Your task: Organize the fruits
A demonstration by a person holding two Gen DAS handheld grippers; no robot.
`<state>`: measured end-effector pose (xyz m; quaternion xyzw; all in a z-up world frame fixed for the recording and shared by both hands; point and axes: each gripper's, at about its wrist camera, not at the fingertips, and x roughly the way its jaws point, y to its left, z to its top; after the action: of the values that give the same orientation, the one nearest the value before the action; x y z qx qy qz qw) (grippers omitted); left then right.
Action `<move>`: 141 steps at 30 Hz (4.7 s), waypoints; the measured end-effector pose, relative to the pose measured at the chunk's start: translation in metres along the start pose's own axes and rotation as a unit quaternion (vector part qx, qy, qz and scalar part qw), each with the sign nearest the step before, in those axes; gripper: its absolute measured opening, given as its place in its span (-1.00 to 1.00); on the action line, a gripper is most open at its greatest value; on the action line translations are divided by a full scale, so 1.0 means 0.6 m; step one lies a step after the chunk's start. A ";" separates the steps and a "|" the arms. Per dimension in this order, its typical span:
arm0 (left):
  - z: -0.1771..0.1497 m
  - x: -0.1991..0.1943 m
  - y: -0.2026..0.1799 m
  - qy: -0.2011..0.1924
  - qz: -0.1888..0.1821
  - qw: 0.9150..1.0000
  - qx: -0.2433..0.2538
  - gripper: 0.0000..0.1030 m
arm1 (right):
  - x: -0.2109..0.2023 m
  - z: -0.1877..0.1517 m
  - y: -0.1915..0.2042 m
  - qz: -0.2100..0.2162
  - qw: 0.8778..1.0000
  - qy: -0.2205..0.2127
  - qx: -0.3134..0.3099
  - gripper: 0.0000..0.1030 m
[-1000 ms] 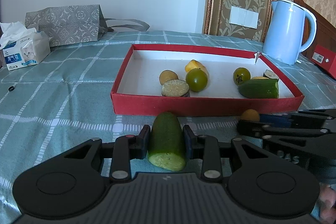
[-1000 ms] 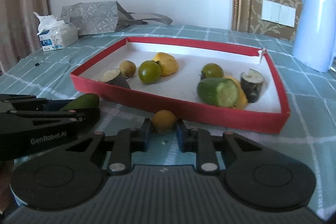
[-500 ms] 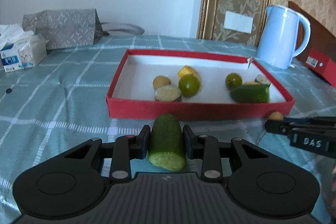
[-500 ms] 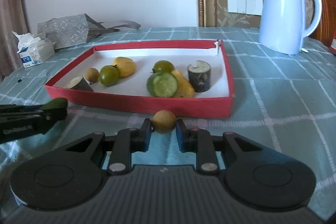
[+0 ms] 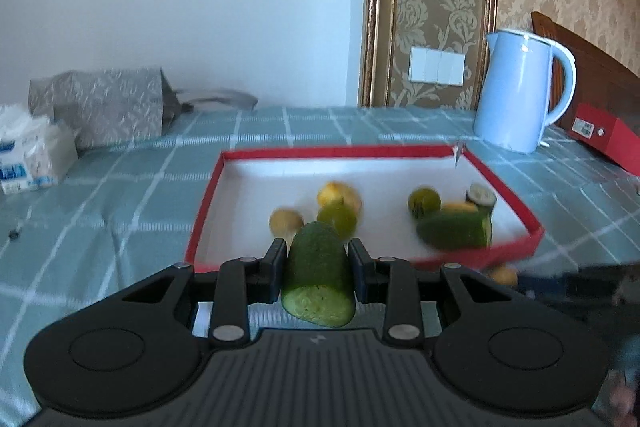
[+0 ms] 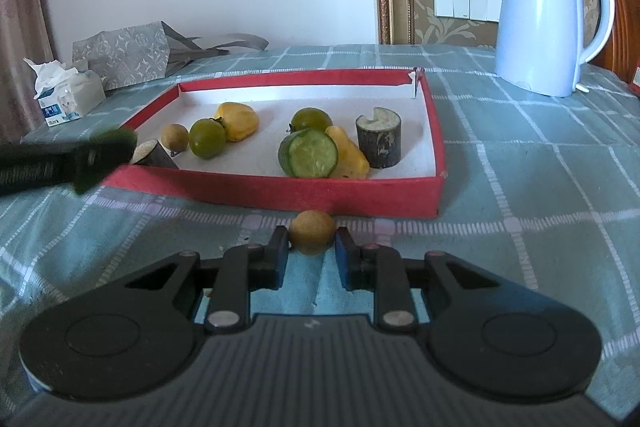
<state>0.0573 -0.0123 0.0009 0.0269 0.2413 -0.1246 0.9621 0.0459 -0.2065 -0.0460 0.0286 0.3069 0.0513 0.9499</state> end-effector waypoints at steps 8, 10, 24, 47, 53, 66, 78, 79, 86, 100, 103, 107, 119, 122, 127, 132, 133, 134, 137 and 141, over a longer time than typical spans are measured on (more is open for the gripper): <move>0.052 0.052 -0.001 0.001 0.012 1.000 0.005 -0.37 | 0.003 -0.001 0.002 -0.002 1.000 0.002 -0.004 -0.54; 0.063 0.073 -0.005 0.005 0.018 1.000 0.009 -0.37 | 0.005 -0.001 0.005 -0.005 1.000 0.001 -0.008 -0.54; 0.076 0.178 0.028 0.046 0.073 0.996 -0.008 0.10 | 0.008 -0.002 0.010 -0.011 1.000 0.000 -0.024 -0.54; -0.050 -0.046 0.011 -0.052 0.006 0.999 -0.002 0.67 | 0.007 -0.008 0.023 -0.025 0.999 -0.006 -0.039 -0.54; -0.064 -0.035 0.002 -0.029 0.000 0.999 0.014 0.72 | 0.005 -0.009 0.023 -0.025 0.999 -0.008 -0.034 -0.54; -0.073 -0.016 0.004 0.007 0.031 0.999 0.014 0.72 | -0.028 -0.003 0.020 -0.014 0.999 -0.035 -0.025 -0.54; -0.074 -0.005 0.025 0.030 0.046 0.998 -0.018 0.72 | 0.025 0.107 0.086 -0.002 0.993 -0.053 -0.102 -0.54; -0.074 -0.004 0.024 0.030 0.047 0.998 -0.018 0.72 | 0.039 0.109 0.090 -0.003 0.993 -0.047 -0.104 -0.54; -0.072 0.000 0.026 0.036 0.047 0.998 -0.022 0.72 | 0.102 0.104 0.108 -0.011 0.993 -0.019 -0.118 -0.54; -0.071 0.004 0.025 0.038 0.045 0.998 -0.022 0.72 | 0.081 0.103 0.091 -0.007 0.995 -0.042 -0.090 -0.16; -0.071 0.001 0.021 0.036 0.047 0.998 -0.018 0.72 | 0.032 0.098 0.076 -0.005 0.996 -0.065 -0.068 0.22; -0.070 -0.004 0.010 0.029 0.061 0.998 -0.012 0.72 | -0.031 0.076 0.054 -0.023 0.994 -0.100 -0.040 0.41; -0.059 -0.048 -0.046 -0.016 0.084 0.996 -0.018 0.83 | -0.063 0.003 0.009 -0.102 0.990 -0.100 0.017 0.76; -0.056 -0.060 -0.065 -0.027 0.090 0.996 -0.008 0.83 | -0.062 -0.001 0.014 -0.123 0.987 -0.100 0.009 0.91; -0.051 -0.067 -0.078 -0.033 0.095 0.995 -0.002 0.85 | -0.066 -0.004 0.018 -0.130 0.986 -0.107 0.009 1.00; -0.046 -0.070 -0.075 -0.035 0.095 0.995 -0.004 0.87 | -0.067 -0.004 0.018 -0.128 0.986 -0.110 0.007 1.00; -0.045 -0.071 -0.075 -0.036 0.096 0.995 -0.007 0.87 | -0.067 -0.004 0.018 -0.128 0.986 -0.109 0.007 1.00; -0.044 -0.071 -0.073 -0.037 0.098 0.994 -0.010 0.87 | -0.067 -0.004 0.018 -0.128 0.986 -0.109 0.009 1.00; -0.041 -0.072 -0.070 -0.034 0.100 0.994 -0.014 0.87 | -0.065 -0.004 0.019 -0.132 0.985 -0.107 0.009 1.00; -0.039 -0.074 -0.064 -0.031 0.100 0.994 -0.028 0.89 | -0.061 -0.003 0.025 -0.141 0.985 -0.103 0.007 1.00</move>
<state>-0.0008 -0.0367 0.0015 0.0204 0.2112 -0.0220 0.9770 0.0143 -0.1960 -0.0252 -0.0026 0.2086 -0.0886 0.9740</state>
